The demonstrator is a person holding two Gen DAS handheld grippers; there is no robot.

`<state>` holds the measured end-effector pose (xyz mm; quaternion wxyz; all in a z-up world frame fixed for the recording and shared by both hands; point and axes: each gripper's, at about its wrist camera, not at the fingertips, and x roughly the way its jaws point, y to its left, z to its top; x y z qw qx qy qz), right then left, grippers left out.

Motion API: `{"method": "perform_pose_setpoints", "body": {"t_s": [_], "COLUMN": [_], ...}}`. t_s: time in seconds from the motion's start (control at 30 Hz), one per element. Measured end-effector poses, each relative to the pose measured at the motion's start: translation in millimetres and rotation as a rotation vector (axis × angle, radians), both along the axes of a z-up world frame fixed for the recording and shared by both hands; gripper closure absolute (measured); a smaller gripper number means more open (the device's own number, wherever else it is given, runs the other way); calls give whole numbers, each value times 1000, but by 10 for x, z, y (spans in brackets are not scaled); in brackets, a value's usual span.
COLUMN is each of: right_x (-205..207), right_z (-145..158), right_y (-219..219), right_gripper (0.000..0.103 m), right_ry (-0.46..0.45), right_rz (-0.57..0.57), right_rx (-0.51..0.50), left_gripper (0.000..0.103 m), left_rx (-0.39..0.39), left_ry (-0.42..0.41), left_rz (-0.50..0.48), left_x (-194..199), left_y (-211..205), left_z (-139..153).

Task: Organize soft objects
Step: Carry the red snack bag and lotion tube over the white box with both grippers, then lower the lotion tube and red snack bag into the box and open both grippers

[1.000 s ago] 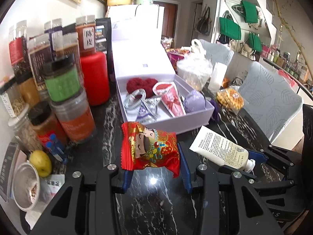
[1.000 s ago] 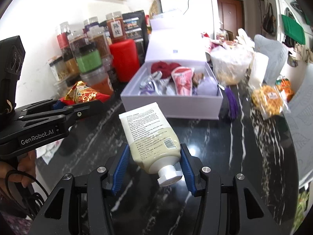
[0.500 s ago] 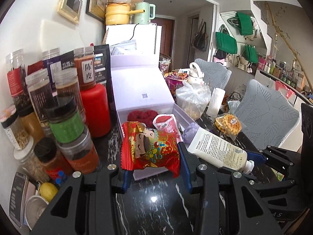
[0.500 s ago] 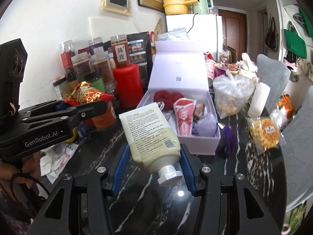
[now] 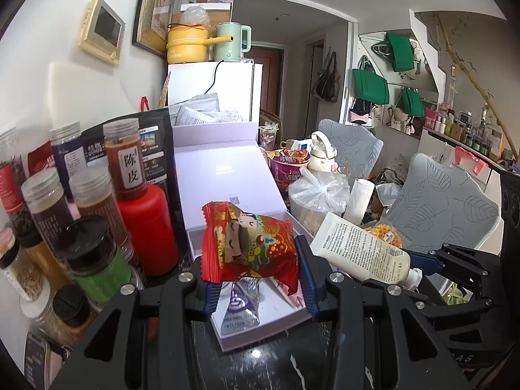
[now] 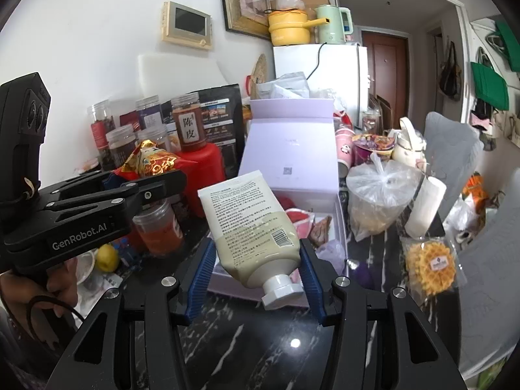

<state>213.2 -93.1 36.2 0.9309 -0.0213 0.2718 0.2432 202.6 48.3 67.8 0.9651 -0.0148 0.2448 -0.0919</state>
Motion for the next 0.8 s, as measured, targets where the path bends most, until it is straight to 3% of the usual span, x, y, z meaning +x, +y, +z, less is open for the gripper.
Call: {"method": "perform_pose_setpoints", "body": {"t_s": [0.5,0.8], "right_x": [590,987], "right_z": [94,-4], "right_y": [-21,-6], "right_gripper": [52,52], "right_ry": [-23,-7], "right_rz": [7,9], "right_rx": [-7,-9], "left_gripper": [63,63], "left_rx": [5,20], "left_ry": [-30,-8], "left_rz": [-10,4], "left_x": [612,1003], "left_y": [-83,-96], "left_z": [100,-15]}}
